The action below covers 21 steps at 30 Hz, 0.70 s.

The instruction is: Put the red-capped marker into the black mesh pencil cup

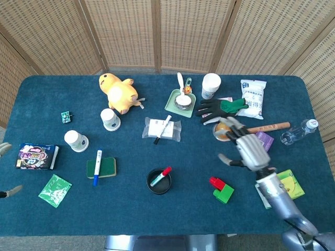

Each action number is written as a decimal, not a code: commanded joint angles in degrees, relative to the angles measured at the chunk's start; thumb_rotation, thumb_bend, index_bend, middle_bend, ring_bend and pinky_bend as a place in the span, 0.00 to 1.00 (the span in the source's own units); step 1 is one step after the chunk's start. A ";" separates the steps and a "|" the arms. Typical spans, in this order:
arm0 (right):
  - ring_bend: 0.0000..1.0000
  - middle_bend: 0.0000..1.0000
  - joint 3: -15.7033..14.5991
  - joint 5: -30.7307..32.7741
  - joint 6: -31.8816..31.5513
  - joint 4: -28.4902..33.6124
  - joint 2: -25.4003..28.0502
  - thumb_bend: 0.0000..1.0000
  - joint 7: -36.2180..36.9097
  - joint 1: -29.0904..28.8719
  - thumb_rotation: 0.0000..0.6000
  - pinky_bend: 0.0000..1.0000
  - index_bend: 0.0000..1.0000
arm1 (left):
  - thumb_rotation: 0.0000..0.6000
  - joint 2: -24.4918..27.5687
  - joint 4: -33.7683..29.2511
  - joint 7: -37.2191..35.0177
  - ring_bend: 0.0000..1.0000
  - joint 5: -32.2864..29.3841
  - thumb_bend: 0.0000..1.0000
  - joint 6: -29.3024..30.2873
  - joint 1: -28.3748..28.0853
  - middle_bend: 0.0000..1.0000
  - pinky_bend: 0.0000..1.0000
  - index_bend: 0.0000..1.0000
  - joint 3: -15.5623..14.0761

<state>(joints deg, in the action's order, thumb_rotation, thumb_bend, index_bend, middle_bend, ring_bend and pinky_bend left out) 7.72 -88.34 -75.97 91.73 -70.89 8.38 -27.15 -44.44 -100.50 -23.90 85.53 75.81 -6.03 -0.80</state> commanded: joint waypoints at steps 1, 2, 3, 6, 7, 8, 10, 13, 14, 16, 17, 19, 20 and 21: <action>0.00 0.05 -2.17 -1.85 -9.17 -2.72 2.23 0.37 -9.03 6.66 1.00 0.16 0.25 | 1.00 -0.14 -0.28 0.56 0.00 0.30 0.02 0.54 0.35 0.00 0.04 0.00 -0.22; 0.00 0.05 -2.36 -2.10 -10.06 -2.83 2.59 0.39 -9.31 7.35 1.00 0.16 0.25 | 1.00 -0.19 -0.42 0.80 0.00 0.43 0.02 0.73 0.46 0.00 0.04 0.00 -0.30; 0.00 0.05 -2.58 -2.34 -11.02 -2.84 3.16 0.40 -9.22 8.17 1.00 0.15 0.25 | 1.00 -0.27 -0.58 1.07 0.00 0.60 0.02 0.94 0.58 0.00 0.04 0.00 -0.39; 0.00 0.05 -3.46 -3.07 -13.32 -2.71 4.67 0.41 -8.69 10.38 1.00 0.15 0.25 | 1.00 -0.48 -1.06 1.76 0.00 0.90 0.02 1.27 0.84 0.00 0.04 0.00 -0.64; 0.00 0.05 -3.78 -3.36 -14.11 -2.70 5.02 0.40 -8.68 11.12 1.00 0.15 0.25 | 1.00 -0.57 -1.19 1.99 0.00 0.97 0.02 1.37 0.91 0.00 0.04 0.00 -0.71; 0.00 0.05 -4.18 -3.71 -15.17 -2.71 5.28 0.40 -8.63 12.10 1.00 0.15 0.25 | 1.00 -0.72 -1.33 2.39 0.00 1.09 0.02 1.53 1.03 0.00 0.04 0.00 -0.81; 0.00 0.05 -4.70 -3.90 -16.55 -2.81 5.42 0.38 -8.42 13.52 1.00 0.15 0.25 | 1.00 -1.20 -1.44 3.49 0.00 0.78 0.02 2.22 1.36 0.00 0.04 0.00 -0.69; 0.00 0.04 -5.42 -3.55 -18.11 -3.44 5.08 0.35 -9.48 15.73 1.00 0.12 0.25 | 1.00 -3.33 -1.01 7.77 0.00 -0.49 0.02 5.37 2.55 0.00 0.04 0.00 0.23; 0.00 0.04 -5.75 -3.62 -18.33 -3.72 4.85 0.34 -9.87 16.27 1.00 0.10 0.25 | 1.00 -3.84 -1.03 8.44 0.00 -0.60 0.02 6.20 2.95 0.00 0.04 0.00 0.32; 0.00 0.02 -6.52 -4.00 -18.64 -4.78 4.35 0.34 -9.63 17.29 1.00 0.06 0.25 | 1.00 -4.51 -0.97 9.18 0.00 -0.56 0.02 7.52 3.65 0.00 0.04 0.00 0.35; 0.00 0.01 -6.72 -3.87 -18.77 -5.57 4.06 0.34 -9.19 17.82 1.00 0.04 0.25 | 1.00 -4.76 -0.93 9.39 0.00 -0.52 0.02 7.98 3.94 0.00 0.04 0.00 0.32; 0.00 0.00 -6.78 -3.29 -18.91 -6.64 3.62 0.33 -8.05 18.58 1.00 0.03 0.25 | 1.00 -5.05 -0.93 9.90 0.00 -0.49 0.02 8.27 4.21 0.00 0.04 0.00 0.22; 0.00 0.00 -6.76 -2.99 -18.94 -7.40 3.38 0.33 -7.36 18.97 1.00 0.02 0.25 | 1.00 -5.22 -0.95 10.39 0.00 -0.44 0.02 8.26 4.29 0.00 0.04 0.00 0.12; 0.00 0.00 -6.73 -2.92 -18.91 -7.99 3.25 0.32 -7.12 19.13 1.00 0.02 0.25 | 1.00 -5.34 -1.00 10.72 0.00 -0.44 0.02 8.24 4.33 0.00 0.04 0.00 0.08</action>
<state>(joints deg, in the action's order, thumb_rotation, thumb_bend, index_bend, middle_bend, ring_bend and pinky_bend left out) 1.11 -91.64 -94.74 84.74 -67.19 0.56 -8.63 -49.59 -101.48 -13.46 85.10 83.99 -1.82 -0.66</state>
